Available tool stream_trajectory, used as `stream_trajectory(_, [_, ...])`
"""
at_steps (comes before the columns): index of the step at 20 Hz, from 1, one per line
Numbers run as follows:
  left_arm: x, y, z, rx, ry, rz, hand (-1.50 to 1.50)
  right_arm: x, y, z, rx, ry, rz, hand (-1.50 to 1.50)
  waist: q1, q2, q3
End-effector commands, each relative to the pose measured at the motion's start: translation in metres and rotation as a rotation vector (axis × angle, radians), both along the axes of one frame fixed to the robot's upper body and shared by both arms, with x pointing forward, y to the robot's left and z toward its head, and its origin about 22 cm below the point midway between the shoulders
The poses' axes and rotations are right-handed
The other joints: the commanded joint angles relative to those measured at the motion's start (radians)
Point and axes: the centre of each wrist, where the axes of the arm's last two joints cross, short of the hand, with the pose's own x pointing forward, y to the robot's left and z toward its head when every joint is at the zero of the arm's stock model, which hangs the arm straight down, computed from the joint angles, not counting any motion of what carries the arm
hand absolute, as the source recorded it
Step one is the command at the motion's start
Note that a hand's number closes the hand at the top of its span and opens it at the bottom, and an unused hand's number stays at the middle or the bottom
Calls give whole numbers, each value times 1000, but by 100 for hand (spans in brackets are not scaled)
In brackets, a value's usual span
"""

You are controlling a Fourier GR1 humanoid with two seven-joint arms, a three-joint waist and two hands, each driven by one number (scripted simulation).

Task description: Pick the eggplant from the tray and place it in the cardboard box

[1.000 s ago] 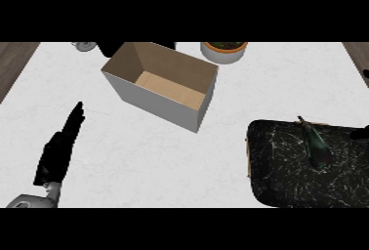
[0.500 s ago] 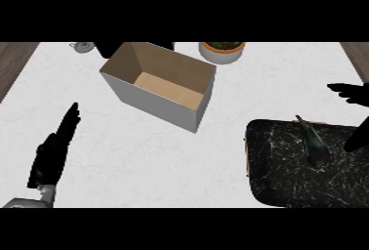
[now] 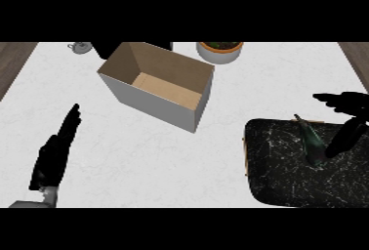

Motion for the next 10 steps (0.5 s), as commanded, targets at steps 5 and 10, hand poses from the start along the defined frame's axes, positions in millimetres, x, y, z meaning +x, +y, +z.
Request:
stream_trajectory(5, [-10, 9, 1, -5, -3, 3, 0, -5, 3, -22, -49, 50, -15, -150, 0, 0, 0])
stream_trajectory(10, [1, 16, -6, -13, -2, -5, 0, 7, 2, -7, -24, 36, -10, -150, 0, 1, 0])
